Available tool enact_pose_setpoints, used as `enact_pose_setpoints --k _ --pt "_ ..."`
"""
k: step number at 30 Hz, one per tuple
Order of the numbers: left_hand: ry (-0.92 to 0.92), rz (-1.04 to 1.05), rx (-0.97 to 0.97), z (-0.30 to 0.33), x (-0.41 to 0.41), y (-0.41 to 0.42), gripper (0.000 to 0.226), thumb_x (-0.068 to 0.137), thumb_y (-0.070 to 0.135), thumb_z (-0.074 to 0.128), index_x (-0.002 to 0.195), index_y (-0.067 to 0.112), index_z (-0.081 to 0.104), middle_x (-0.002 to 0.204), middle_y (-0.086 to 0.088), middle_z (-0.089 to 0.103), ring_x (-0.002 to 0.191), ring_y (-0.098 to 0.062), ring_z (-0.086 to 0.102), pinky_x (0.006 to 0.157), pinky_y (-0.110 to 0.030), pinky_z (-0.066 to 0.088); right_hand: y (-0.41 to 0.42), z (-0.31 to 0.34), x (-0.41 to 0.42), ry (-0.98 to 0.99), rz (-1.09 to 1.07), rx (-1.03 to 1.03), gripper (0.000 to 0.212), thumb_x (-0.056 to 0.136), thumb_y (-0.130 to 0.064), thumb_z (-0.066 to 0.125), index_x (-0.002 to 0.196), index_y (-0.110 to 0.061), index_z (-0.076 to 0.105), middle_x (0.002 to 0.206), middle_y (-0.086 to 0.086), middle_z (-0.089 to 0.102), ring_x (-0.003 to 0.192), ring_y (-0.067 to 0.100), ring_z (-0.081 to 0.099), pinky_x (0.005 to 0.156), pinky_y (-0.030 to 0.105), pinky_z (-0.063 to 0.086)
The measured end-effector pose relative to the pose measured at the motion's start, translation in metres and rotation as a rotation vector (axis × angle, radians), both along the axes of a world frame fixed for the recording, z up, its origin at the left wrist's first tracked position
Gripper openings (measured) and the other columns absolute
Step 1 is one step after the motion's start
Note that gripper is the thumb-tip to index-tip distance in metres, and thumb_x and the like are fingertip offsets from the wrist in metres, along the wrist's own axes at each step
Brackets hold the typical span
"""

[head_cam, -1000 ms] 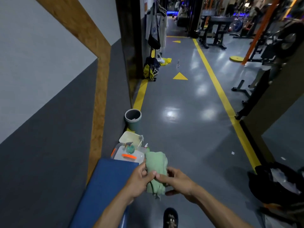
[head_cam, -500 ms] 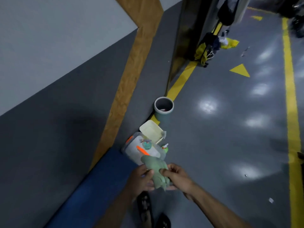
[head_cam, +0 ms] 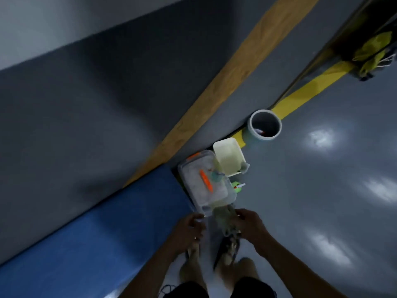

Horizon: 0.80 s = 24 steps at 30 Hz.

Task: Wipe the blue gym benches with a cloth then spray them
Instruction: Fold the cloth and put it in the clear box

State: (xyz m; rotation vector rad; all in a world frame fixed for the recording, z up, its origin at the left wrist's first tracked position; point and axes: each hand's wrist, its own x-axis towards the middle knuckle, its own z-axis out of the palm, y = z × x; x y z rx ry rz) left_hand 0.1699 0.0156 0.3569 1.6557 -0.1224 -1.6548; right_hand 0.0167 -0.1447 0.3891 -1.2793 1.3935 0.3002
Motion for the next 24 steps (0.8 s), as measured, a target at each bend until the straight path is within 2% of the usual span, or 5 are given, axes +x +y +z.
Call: enact_pose_setpoints --k 4,8,11,15,24 --pt "0.039 0.167 0.085 -0.041 0.000 -0.003 0.022 0.098 -0.004 0.052 0.106 0.014 0.062 0.085 -0.009 0.068 0.061 -0.016 0.061 0.048 -0.020 0.043 -0.038 -0.070 -0.007 0.120 0.285 -0.091 0.032 0.066 -0.033 0.068 0.089 -0.011 0.074 0.075 0.013 0.071 0.070 0.025 0.070 0.060 0.041 0.054" --pt "-0.110 0.242 0.145 -0.075 -0.015 -0.022 0.016 0.099 0.011 0.058 0.106 0.021 0.069 0.100 -0.011 0.073 0.081 -0.022 0.067 0.062 -0.025 0.050 -0.072 -0.135 -0.011 0.163 0.608 -0.205 0.032 0.085 -0.036 0.056 0.110 -0.024 0.071 0.097 0.005 0.074 0.089 0.027 0.069 0.066 0.027 0.042" --pt "-0.171 0.322 0.175 -0.111 -0.032 -0.036 0.016 0.091 0.026 0.065 0.104 0.020 0.072 0.087 -0.004 0.075 0.069 -0.014 0.067 0.052 -0.018 0.049 -0.098 -0.188 -0.008 0.135 0.829 -0.230 0.042 0.086 -0.041 0.048 0.118 -0.025 0.069 0.111 0.006 0.072 0.102 0.032 0.067 0.076 0.031 0.048" --pt "-0.159 0.479 0.157 -0.157 -0.060 -0.057 0.021 0.097 0.009 0.062 0.094 0.027 0.070 0.078 0.002 0.074 0.064 -0.005 0.067 0.058 -0.016 0.051 -0.125 -0.245 -0.001 0.056 1.046 -0.244 0.043 0.092 -0.038 0.044 0.123 -0.020 0.069 0.121 0.010 0.070 0.112 0.032 0.064 0.091 0.037 0.049" --pt "-0.181 0.498 0.141 -0.222 -0.088 -0.083 0.015 0.100 0.019 0.059 0.101 0.032 0.065 0.090 0.001 0.076 0.080 -0.010 0.074 0.073 -0.028 0.059 -0.179 -0.350 0.009 0.115 0.985 -0.308 0.026 0.093 -0.015 0.062 0.117 -0.021 0.070 0.120 0.006 0.071 0.107 0.029 0.067 0.090 0.032 0.050"
